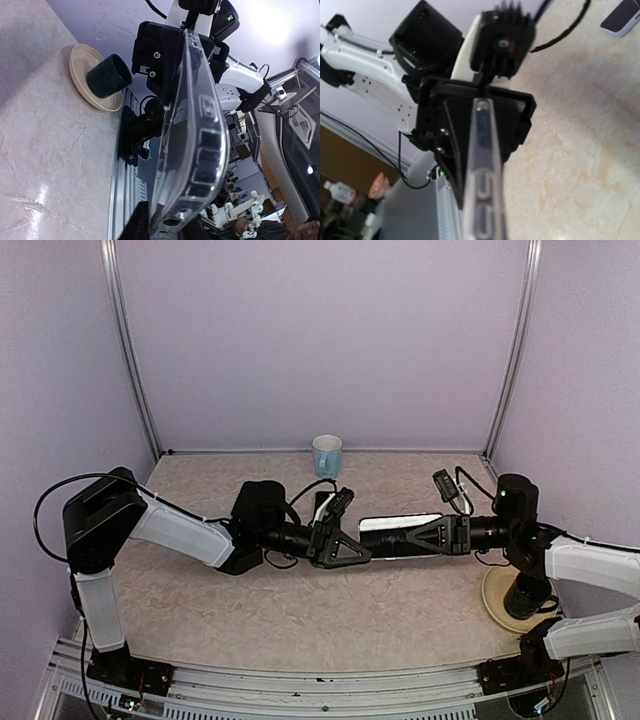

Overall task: Put the phone into the phone case
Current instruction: Press the corner of the phone case at the bottom right corner of the phone case, then pass from the right arm to the left

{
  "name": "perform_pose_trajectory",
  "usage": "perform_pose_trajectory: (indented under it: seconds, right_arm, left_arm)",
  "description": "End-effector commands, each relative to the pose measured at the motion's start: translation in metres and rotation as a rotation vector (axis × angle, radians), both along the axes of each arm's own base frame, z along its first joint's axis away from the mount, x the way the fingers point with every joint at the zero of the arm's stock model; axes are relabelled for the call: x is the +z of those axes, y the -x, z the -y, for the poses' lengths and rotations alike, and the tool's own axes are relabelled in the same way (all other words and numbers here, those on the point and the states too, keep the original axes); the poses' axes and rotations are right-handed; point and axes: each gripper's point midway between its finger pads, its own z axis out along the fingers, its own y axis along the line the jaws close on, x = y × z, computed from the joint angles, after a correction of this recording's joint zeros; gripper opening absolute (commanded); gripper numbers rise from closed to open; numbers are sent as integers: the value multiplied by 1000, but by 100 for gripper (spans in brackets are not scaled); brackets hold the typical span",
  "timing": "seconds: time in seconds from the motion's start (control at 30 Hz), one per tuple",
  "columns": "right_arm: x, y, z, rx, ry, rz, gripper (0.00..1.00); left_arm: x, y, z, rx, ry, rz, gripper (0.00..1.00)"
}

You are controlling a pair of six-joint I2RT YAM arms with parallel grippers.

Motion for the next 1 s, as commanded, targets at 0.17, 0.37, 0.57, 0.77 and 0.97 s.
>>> perform_pose_trajectory:
  seconds: [0.17, 0.37, 0.57, 0.77, 0.97]
  right_arm:
    - [15, 11, -2, 70, 2, 104, 0]
    - [15, 23, -4, 140, -20, 83, 0]
    - [10, 35, -13, 196, -21, 71, 0]
    - [5, 39, -20, 223, -14, 61, 0]
    - [0, 42, -27, 246, -5, 54, 0]
  left_arm:
    - [14, -20, -17, 44, 14, 68, 50]
    - [22, -32, -17, 51, -56, 191, 54]
    - [23, -29, -16, 8, -103, 259, 54]
    - [30, -18, -17, -52, -95, 274, 54]
    - [21, -2, -10, -119, -149, 292, 53]
